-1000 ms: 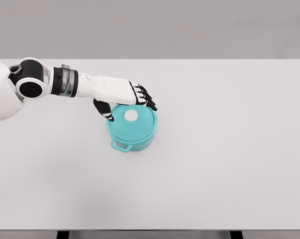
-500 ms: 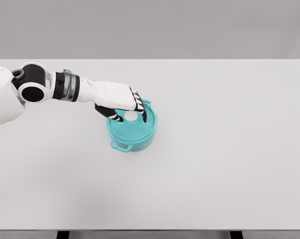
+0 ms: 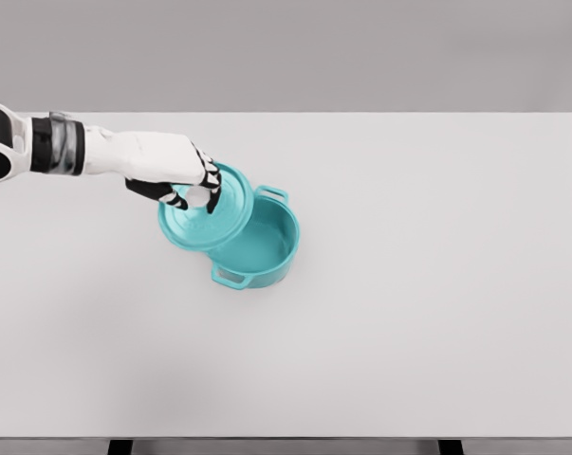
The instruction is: Open the lid of the pot with left arm
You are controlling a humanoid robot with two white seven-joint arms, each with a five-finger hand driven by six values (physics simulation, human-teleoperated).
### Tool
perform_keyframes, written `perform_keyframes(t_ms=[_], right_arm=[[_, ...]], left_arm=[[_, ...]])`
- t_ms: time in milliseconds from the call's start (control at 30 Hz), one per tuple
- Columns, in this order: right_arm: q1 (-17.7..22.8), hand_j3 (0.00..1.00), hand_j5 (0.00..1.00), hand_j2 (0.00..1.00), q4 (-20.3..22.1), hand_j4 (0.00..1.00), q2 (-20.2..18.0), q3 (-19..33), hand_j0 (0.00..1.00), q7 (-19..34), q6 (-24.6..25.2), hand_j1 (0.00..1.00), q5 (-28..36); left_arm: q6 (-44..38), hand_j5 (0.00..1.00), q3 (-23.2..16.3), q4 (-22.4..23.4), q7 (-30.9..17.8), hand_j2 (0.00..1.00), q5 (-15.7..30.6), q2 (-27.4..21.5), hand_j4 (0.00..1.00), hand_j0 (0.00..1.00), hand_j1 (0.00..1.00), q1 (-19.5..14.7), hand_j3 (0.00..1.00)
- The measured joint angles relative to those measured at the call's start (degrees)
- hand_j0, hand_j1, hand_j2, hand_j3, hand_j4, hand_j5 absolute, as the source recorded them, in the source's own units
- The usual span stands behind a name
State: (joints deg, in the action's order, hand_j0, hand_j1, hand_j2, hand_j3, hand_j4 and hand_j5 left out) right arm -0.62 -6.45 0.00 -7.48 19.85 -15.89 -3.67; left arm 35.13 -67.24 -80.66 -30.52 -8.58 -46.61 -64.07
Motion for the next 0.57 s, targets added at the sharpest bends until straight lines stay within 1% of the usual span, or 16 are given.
perform_keyframes(t_ms=[167,200,233,267,433,467,500,533,567], right_arm=[[0.0,1.00,1.00,1.00,0.0,1.00,0.0,0.0,1.00,0.0,0.0,1.00,0.0],[0.0,1.00,1.00,1.00,0.0,1.00,0.0,0.0,1.00,0.0,0.0,1.00,0.0],[0.0,1.00,1.00,1.00,0.0,1.00,0.0,0.0,1.00,0.0,0.0,1.00,0.0],[0.0,1.00,1.00,1.00,0.0,1.00,0.0,0.0,1.00,0.0,0.0,1.00,0.0],[0.0,1.00,1.00,1.00,0.0,1.00,0.0,0.0,1.00,0.0,0.0,1.00,0.0],[0.0,1.00,1.00,1.00,0.0,1.00,0.0,0.0,1.00,0.0,0.0,1.00,0.0],[0.0,1.00,1.00,1.00,0.0,1.00,0.0,0.0,1.00,0.0,0.0,1.00,0.0],[0.0,1.00,1.00,1.00,0.0,1.00,0.0,0.0,1.00,0.0,0.0,1.00,0.0],[0.0,1.00,1.00,1.00,0.0,1.00,0.0,0.0,1.00,0.0,0.0,1.00,0.0]], left_arm=[[0.0,0.44,1.2,0.0,0.0,0.44,0.4,-7.2,0.44,0.44,0.44,0.5,0.44],[0.0,0.50,1.4,0.1,0.0,0.50,0.4,-8.3,0.50,0.50,0.50,0.6,0.50],[0.0,0.80,1.6,0.2,0.1,0.80,0.4,-9.0,0.80,0.80,0.80,0.6,0.80],[0.0,1.00,1.7,0.2,0.1,1.00,0.4,-9.5,1.00,1.00,1.00,0.7,1.00],[0.0,1.00,2.0,0.1,0.4,1.00,0.6,-10.1,1.00,1.00,1.00,0.7,1.00],[0.0,1.00,2.1,-0.4,0.4,1.00,0.8,-10.2,1.00,1.00,1.00,1.2,1.00],[0.0,1.00,2.1,-1.7,0.4,1.00,1.6,-10.3,1.00,1.00,1.00,2.5,1.00],[0.0,1.00,2.7,-3.5,0.5,1.00,3.1,-10.9,1.00,1.00,1.00,2.8,1.00],[0.0,1.00,3.5,-5.1,0.6,1.00,4.6,-11.6,1.00,1.00,1.00,4.5,1.00]])
